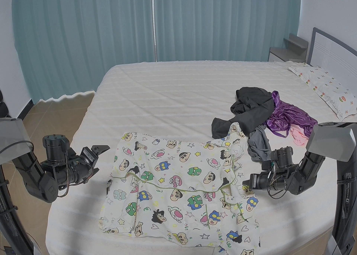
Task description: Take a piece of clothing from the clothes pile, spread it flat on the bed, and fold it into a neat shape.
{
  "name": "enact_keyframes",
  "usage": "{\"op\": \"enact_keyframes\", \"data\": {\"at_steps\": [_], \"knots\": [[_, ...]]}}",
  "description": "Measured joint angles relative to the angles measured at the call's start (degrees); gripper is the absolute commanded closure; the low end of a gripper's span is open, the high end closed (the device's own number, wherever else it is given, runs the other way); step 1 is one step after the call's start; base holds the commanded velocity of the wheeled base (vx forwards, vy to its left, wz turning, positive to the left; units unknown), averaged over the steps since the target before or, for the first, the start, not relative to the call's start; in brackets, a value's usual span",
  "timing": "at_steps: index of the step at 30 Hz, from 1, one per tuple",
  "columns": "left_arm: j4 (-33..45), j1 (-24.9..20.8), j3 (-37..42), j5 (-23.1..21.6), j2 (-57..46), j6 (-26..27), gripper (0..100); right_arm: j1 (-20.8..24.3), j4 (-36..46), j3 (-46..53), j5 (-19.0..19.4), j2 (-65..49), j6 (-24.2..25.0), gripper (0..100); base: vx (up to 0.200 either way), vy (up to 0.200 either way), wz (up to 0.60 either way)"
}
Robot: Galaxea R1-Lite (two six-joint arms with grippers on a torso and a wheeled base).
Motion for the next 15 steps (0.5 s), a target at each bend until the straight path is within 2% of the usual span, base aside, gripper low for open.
{"op": "enact_keyframes", "data": {"at_steps": [6, 15], "knots": [[-0.41, -0.01, 0.57, 0.04, 0.0, 0.24, 0, -1.55, -0.32, 1.96, -2.27, -1.46, -0.06, 100, 0.0, 0.0, 0.0], [-4.05, -0.12, 3.13, -0.05, -0.16, 0.24, 0, -8.35, 0.13, 7.74, -2.99, -7.0, -1.95, 100, 0.0, 0.0, 0.0]]}}
